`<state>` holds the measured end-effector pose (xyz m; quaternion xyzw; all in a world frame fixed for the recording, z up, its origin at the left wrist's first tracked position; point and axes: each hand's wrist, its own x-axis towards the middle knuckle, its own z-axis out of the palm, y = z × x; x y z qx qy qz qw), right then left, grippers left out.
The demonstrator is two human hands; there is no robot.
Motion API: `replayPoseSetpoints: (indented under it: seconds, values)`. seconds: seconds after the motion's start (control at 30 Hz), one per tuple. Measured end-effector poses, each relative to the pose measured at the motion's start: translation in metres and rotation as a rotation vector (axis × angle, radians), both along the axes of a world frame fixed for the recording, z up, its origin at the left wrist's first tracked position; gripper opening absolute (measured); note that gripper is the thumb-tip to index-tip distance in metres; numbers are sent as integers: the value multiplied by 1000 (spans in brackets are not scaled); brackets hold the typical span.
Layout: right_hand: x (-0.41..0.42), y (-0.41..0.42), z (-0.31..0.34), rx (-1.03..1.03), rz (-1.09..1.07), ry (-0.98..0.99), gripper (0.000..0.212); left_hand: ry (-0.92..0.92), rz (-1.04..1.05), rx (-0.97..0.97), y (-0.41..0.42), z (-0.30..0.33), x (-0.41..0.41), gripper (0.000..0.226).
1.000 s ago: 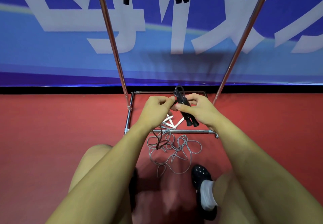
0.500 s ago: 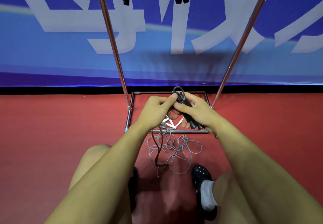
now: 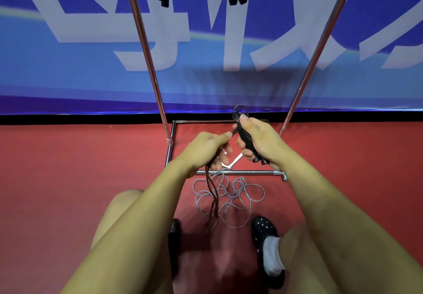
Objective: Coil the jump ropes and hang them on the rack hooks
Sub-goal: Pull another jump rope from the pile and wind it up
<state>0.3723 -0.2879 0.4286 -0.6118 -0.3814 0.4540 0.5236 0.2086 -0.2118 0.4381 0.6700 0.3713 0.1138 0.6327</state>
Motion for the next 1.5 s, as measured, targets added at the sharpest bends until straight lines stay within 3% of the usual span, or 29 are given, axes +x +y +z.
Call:
replayPoseSetpoints:
  seconds: [0.07,0.23,0.47,0.67,0.83,0.93,1.03,1.1,1.3,1.5]
  values:
    - [0,1,-1,-3,-9,34,41,-11,-13,16,0,-3,1,41]
    - [1,1,-3,-5,-49,73,38,-105,189,109,2,-6,4,15]
    - [-2,2,-4,2,-59,-8,61,-48,286,228,8,-11,4,22]
    - [-2,5,-4,15,-134,-50,37,-86,242,306,4,-10,9,20]
    - [-4,6,-12,-56,-57,-223,25,-50,254,309,6,-15,9,24]
    - [-5,7,-13,-75,-74,-111,34,-49,245,298,7,-15,9,22]
    - [-2,7,-12,-115,-26,183,51,-56,253,291,7,-14,9,22]
    - [-1,5,-12,-109,24,290,47,-61,263,307,7,-11,7,24]
    - [-1,2,-16,-23,10,-16,24,-40,226,255,4,-7,6,39]
    - [1,0,-13,-34,-55,-112,31,0,196,279,0,-1,4,49]
